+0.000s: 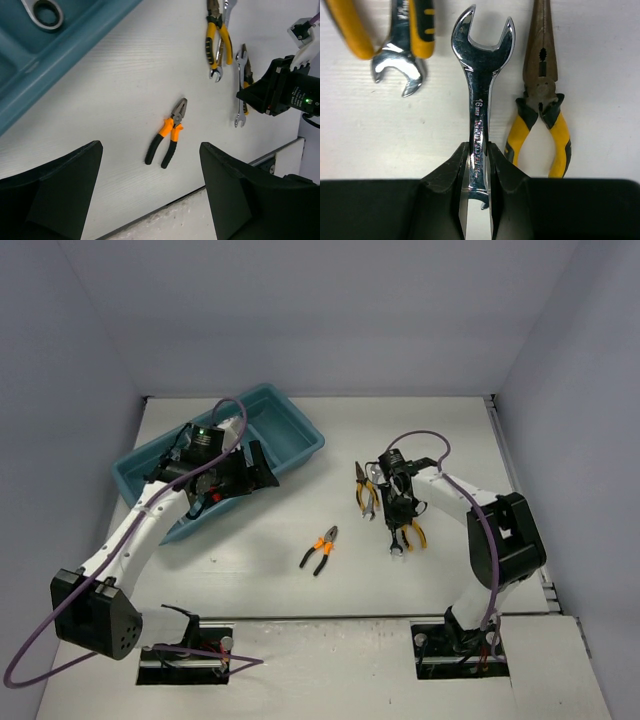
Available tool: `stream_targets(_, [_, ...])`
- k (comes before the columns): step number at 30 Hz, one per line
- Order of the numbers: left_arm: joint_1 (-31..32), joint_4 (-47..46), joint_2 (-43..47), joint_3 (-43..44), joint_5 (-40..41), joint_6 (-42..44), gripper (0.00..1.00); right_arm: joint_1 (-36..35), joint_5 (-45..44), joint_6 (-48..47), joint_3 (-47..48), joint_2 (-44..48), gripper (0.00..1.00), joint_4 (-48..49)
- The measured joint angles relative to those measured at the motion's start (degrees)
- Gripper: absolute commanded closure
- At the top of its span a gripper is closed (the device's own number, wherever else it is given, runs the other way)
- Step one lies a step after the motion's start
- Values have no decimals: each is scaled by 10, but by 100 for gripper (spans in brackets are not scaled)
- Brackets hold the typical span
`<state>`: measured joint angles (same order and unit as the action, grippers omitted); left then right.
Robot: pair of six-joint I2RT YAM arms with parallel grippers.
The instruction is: Sort the tools into containers
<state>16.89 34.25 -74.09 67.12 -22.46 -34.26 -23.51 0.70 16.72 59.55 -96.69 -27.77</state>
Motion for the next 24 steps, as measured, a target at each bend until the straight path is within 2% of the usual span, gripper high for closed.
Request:
stream_targets(14, [78,-261,-57,-94,-43,-131,24,-93,41,-3,93,38,100,-14])
stream_targets(24, [141,-347,-119,-91,-42,-166,26,-172,74,5,170,39,100,-9])
